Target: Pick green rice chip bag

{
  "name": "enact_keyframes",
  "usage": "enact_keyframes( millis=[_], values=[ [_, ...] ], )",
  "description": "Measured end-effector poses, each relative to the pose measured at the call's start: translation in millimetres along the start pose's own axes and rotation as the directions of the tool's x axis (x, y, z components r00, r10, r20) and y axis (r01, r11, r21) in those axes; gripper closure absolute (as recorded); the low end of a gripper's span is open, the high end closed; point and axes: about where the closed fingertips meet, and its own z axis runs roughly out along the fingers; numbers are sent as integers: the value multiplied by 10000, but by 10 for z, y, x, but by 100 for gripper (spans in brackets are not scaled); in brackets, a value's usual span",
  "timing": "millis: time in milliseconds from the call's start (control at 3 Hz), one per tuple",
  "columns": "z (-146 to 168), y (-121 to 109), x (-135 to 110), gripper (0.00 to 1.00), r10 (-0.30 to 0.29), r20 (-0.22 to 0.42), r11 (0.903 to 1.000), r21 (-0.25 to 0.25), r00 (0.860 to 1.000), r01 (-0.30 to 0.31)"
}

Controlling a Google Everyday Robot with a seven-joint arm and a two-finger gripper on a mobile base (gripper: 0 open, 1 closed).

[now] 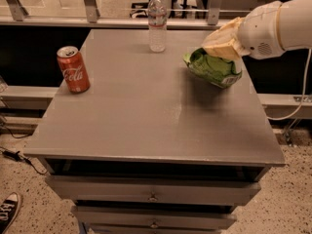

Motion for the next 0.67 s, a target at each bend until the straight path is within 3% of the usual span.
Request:
enact_keyframes(
  millis=[667],
  values=[
    [-280, -281, -355, 100, -151, 1311, 9995, 308, 9912, 111]
  ],
)
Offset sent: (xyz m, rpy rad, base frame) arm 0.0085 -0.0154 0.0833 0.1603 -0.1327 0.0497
